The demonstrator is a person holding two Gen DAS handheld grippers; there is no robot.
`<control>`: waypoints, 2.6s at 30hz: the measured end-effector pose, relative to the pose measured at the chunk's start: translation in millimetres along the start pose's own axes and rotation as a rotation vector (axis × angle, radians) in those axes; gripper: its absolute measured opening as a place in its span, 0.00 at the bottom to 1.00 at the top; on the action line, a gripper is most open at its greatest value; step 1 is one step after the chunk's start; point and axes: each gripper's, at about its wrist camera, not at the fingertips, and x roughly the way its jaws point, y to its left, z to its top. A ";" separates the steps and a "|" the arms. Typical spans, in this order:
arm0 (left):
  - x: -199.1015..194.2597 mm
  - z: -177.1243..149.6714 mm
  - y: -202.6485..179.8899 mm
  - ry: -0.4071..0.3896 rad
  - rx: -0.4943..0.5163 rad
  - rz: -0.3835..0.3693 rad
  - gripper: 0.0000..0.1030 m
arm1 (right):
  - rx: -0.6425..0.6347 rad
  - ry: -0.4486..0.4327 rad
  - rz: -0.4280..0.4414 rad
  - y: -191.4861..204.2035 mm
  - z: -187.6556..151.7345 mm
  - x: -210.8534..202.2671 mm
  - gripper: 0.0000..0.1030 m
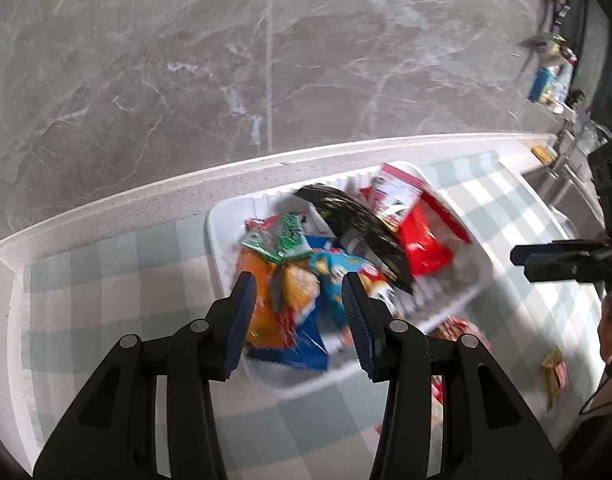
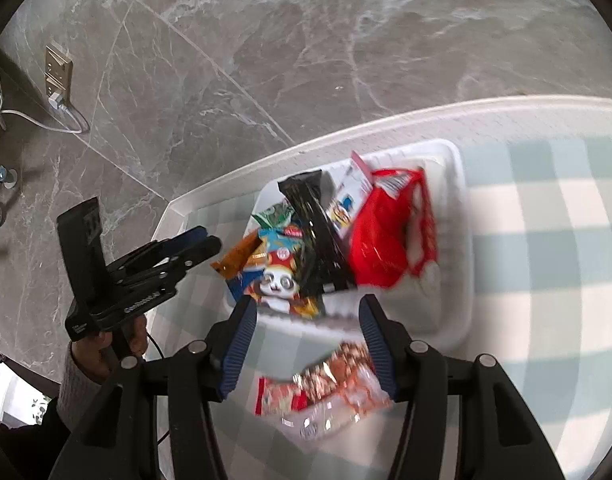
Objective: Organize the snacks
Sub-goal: 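Move the left tool to the strawberry packet while the right tool reaches the gold pie packet, then grasp the strawberry packet with the left tool while the right tool grasps the gold pie packet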
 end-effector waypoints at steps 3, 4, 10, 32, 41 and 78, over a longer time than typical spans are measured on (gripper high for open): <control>-15.9 -17.0 -16.7 -0.004 0.044 -0.029 0.42 | 0.027 -0.014 -0.003 -6.6 -15.8 -14.3 0.56; -19.5 -23.3 -24.0 0.000 0.062 -0.047 0.42 | 0.035 -0.017 -0.004 -8.0 -20.9 -18.9 0.56; -20.1 -66.0 -61.3 0.087 0.201 -0.108 0.43 | 0.055 -0.033 -0.044 -18.0 -58.8 -47.3 0.60; 32.0 -112.0 -108.0 0.275 0.498 -0.223 0.43 | 0.184 -0.012 -0.289 -67.3 -181.2 -104.7 0.61; 46.7 -110.2 -116.5 0.285 0.518 -0.253 0.46 | 0.173 0.008 -0.334 -60.4 -196.3 -103.1 0.63; 17.6 -131.1 -100.1 0.228 0.365 -0.283 0.30 | 0.132 0.014 -0.296 -52.2 -195.0 -87.9 0.33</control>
